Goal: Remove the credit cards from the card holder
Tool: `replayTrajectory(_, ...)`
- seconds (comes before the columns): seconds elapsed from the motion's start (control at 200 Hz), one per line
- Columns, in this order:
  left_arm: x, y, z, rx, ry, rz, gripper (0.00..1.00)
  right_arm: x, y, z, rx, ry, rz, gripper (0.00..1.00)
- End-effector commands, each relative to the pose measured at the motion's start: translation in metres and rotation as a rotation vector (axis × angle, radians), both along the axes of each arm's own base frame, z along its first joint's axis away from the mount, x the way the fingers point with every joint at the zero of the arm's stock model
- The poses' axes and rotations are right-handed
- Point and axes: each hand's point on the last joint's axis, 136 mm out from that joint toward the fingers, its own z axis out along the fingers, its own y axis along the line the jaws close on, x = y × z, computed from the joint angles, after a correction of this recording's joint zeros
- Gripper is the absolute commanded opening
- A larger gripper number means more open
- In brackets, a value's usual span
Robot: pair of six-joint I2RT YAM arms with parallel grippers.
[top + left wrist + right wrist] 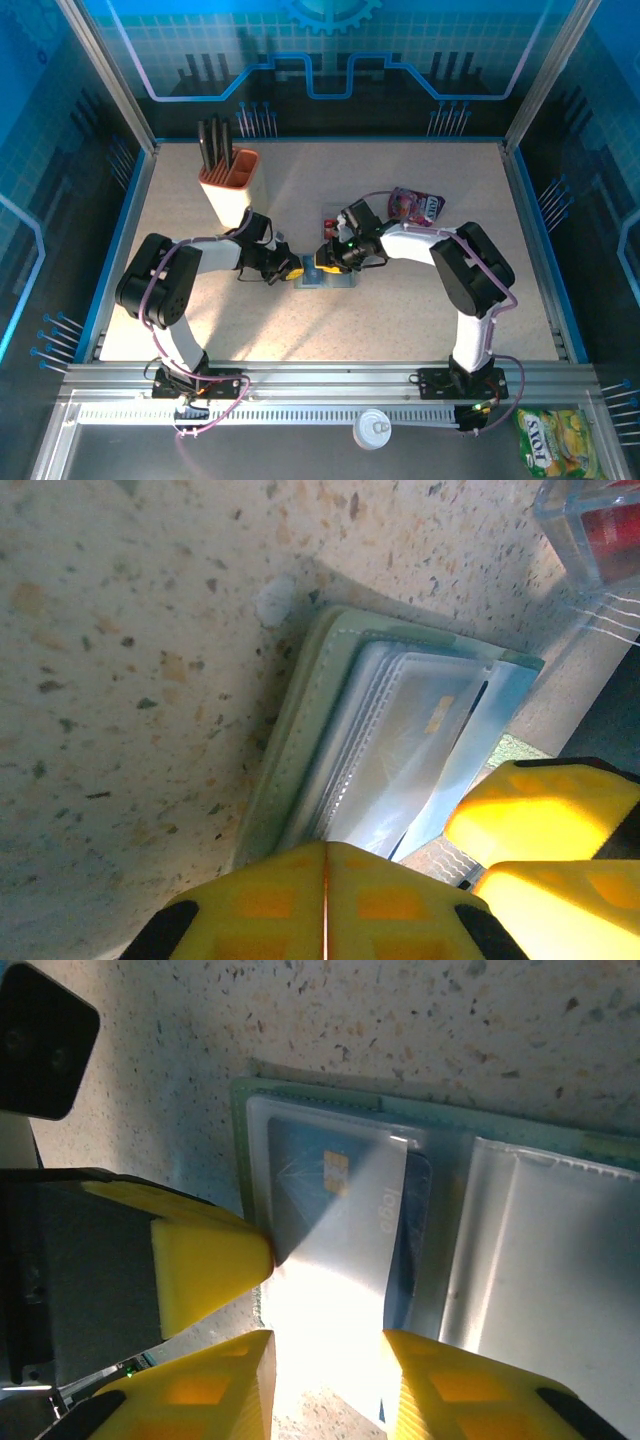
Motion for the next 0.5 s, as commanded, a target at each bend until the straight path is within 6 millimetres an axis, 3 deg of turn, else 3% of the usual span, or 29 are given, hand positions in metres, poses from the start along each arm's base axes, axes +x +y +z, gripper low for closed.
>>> replayTrajectory(0.0, -0.008, 0.004, -0.009, 0.009, 0.029, -0.013, 0.08, -0.001, 0.01, 0.0, 0.011, 0.0, 0.027, 0.33)
replayTrajectory(0.495, -0.007, 0.004, -0.008, 0.005, 0.026, -0.011, 0.05, 0.0, 0.013, -0.013, -0.003, 0.02, 0.038, 0.3)
